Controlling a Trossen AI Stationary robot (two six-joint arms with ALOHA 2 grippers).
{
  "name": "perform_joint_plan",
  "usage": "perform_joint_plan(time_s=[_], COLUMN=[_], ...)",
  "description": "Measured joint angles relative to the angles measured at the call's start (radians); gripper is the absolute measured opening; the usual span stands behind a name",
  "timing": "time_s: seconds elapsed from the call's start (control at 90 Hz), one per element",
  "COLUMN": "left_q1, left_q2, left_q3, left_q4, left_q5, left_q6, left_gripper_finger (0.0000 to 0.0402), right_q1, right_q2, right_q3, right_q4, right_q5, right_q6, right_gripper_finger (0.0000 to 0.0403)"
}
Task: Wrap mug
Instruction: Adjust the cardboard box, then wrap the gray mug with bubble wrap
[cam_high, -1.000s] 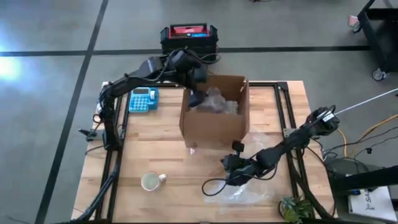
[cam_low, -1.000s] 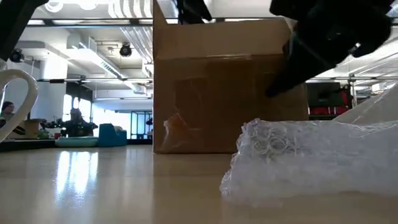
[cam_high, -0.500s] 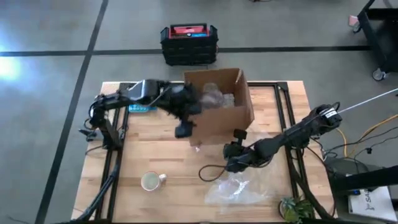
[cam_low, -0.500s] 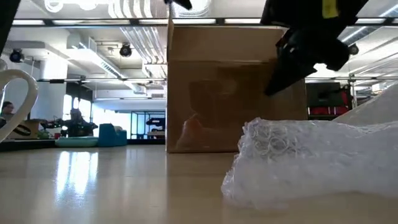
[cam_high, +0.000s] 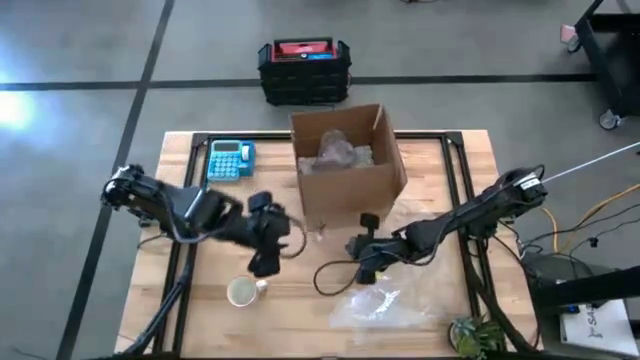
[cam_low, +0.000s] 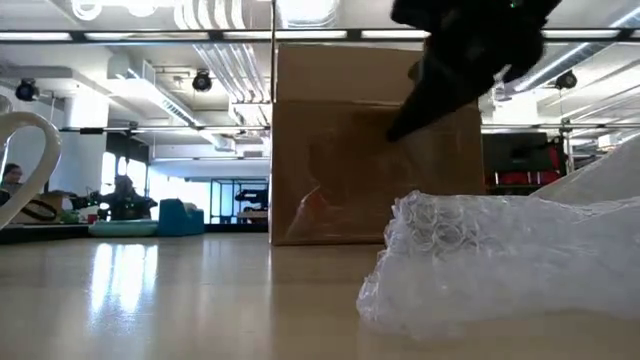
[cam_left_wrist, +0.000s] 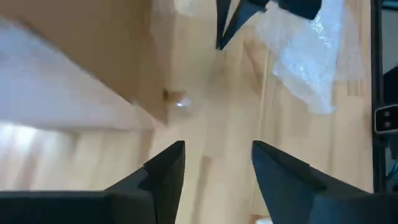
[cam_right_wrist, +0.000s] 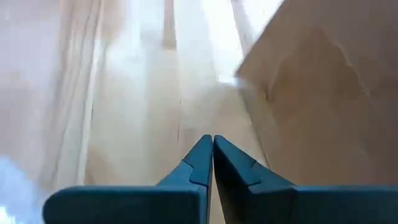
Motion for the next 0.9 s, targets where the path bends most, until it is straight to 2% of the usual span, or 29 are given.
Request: perform_joint_plan(time_s=[0.144,0.267,0.389,0.556,0.633,0.7,0.822,0.9], left_q1=[-0.073,-0.094,-0.093,-0.095,-0.099,-0.099,-0.099,-0.097], left_q2=[-0.072,-0.1,-0.117,-0.159,-0.186,-0.206,-0.225,-0.225], left_q3=[-0.229,-0.349,-0.384,-0.349,-0.339,-0.347,-0.384,-0.414], left_q4=[0.207,0.292,0.279,0.195,0.157,0.15,0.145,0.152], left_q5=[0.027,0.074,0.079,0.11,0.167,0.225,0.234,0.228], left_q6=[-0.053,-0.107,-0.127,-0.132,-0.171,-0.192,-0.196,-0.211], left_gripper_finger=[0.0149,0.0137,0.0125,0.0108,0.0102,0.0099,0.0099,0.0103], right_q1=[-0.062,-0.116,-0.158,-0.161,-0.14,-0.119,-0.082,-0.039], right_q2=[0.087,0.128,0.12,0.042,-0.01,-0.053,-0.109,-0.128], right_q3=[0.004,0.029,0.046,0.087,0.119,0.143,0.162,0.134], right_q4=[0.127,0.16,0.161,0.054,-0.053,-0.16,-0.306,-0.327], right_q5=[0.112,0.145,0.155,0.118,0.047,-0.06,-0.369,-0.538], right_q6=[-0.079,-0.127,-0.173,-0.215,-0.183,-0.128,0.033,0.113], right_gripper_finger=[0.0,0.0,0.0,0.0,0.0,0.0,0.0,0.0])
